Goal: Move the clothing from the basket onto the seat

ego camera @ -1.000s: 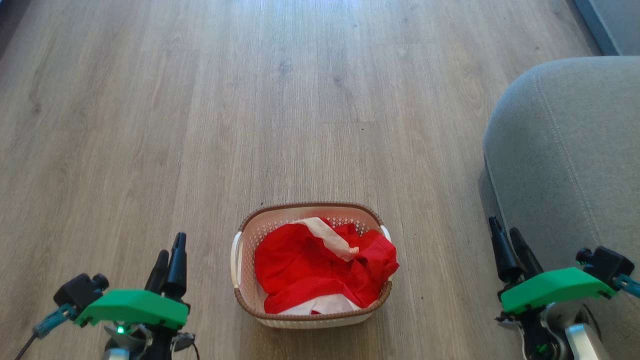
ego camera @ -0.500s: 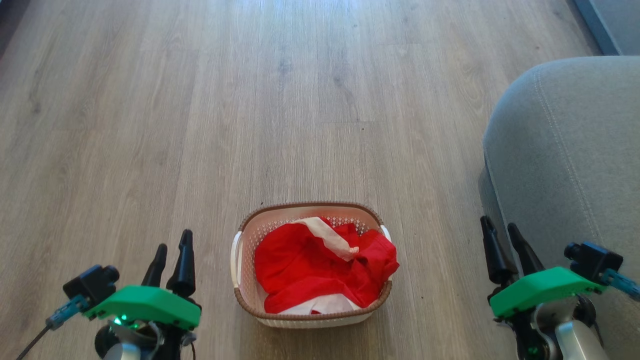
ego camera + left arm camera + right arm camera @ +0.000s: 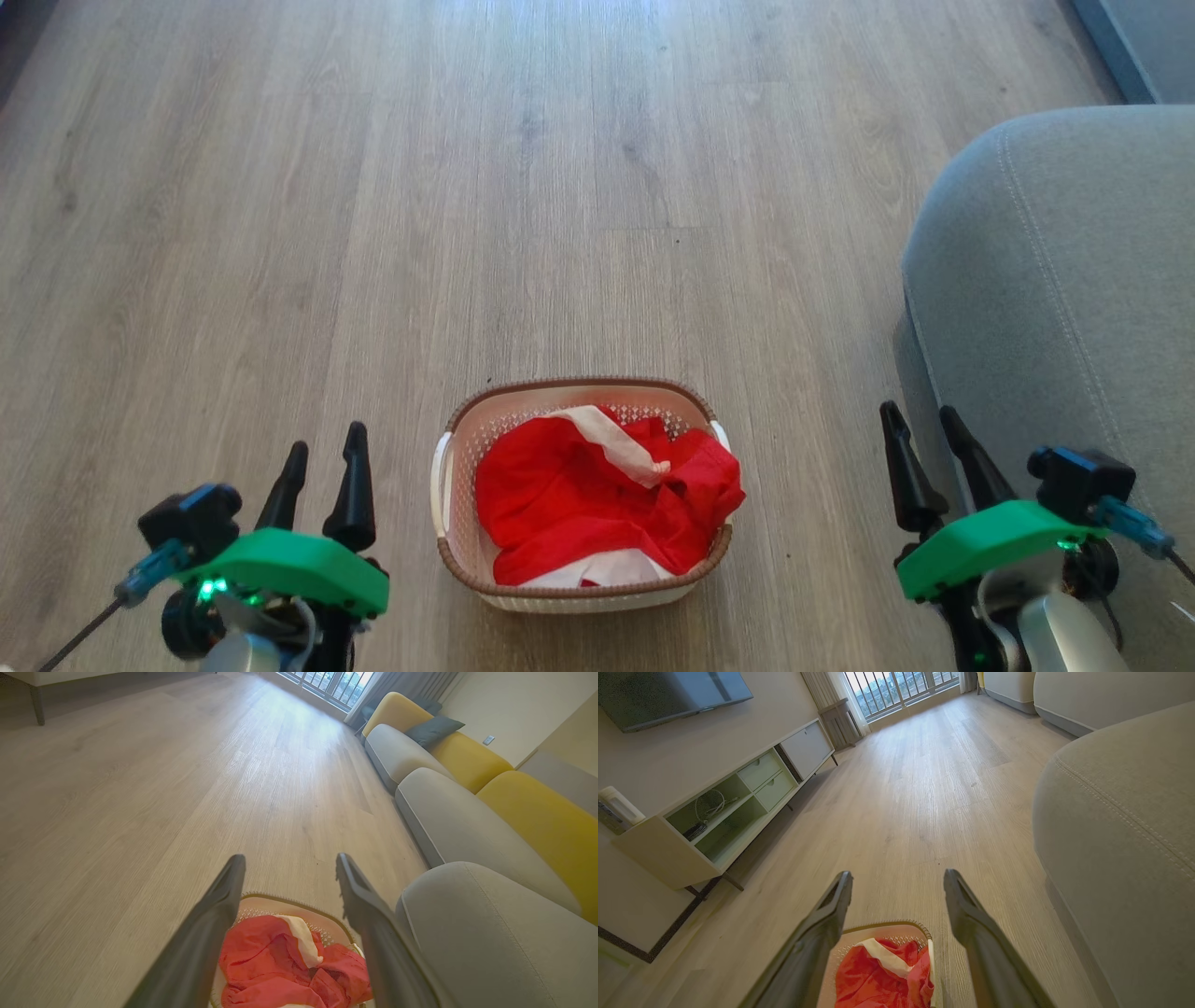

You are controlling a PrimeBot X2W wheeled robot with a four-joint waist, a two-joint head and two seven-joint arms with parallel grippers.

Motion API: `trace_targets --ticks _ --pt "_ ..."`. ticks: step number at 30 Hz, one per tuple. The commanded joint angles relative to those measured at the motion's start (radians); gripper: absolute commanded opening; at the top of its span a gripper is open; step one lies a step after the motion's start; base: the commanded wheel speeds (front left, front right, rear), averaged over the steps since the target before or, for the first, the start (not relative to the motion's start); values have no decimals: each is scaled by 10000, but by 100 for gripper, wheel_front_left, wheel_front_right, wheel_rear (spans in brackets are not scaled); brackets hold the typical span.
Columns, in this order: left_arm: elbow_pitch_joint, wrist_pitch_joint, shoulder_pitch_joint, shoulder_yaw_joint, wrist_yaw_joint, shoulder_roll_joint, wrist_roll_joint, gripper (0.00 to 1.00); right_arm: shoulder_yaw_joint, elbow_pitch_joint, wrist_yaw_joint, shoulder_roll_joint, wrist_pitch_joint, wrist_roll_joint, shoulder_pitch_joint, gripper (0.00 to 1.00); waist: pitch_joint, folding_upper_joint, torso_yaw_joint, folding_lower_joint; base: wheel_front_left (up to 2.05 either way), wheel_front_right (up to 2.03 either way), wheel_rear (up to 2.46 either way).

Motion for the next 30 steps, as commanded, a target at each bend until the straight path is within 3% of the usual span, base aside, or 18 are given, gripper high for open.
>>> trace_targets --ticks 1,30 --pt "-430 -199 -397 138 71 112 380 100 178 -389 -2 -131 -177 -376 -587 100 0 0 -4 0 0 0 0" --pt "-590 -1057 -364 3 336 146 3728 100 147 -410 -2 -135 -1032 -3781 -578 100 -42 0 -143 0 0 0 0"
